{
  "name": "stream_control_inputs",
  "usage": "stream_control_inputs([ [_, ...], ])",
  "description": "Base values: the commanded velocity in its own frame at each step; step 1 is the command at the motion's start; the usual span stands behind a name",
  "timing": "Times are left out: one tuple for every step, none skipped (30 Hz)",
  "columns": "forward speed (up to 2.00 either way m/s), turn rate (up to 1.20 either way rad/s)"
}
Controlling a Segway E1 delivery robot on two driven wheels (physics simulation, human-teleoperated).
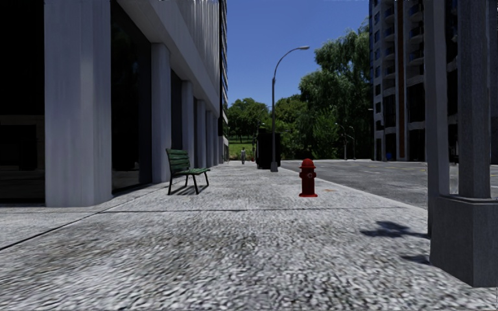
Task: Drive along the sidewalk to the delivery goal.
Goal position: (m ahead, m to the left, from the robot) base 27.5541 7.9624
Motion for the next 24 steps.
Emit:
stream_control_inputs([
  [1.51,0.00],
  [1.51,0.00],
  [1.51,0.00],
  [1.51,0.00],
  [1.51,0.00],
  [1.51,0.00],
  [1.51,0.00],
  [1.51,0.00],
  [1.51,0.00],
  [1.51,0.00],
  [1.51,0.00],
  [1.52,0.00],
  [1.52,0.00],
  [1.52,0.00],
  [1.52,0.00],
  [1.52,0.00],
  [1.53,0.00],
  [1.53,0.00],
  [1.53,0.00],
  [1.53,0.00],
  [1.54,0.00],
  [1.54,0.00],
  [1.54,0.00],
  [1.54,0.00],
])
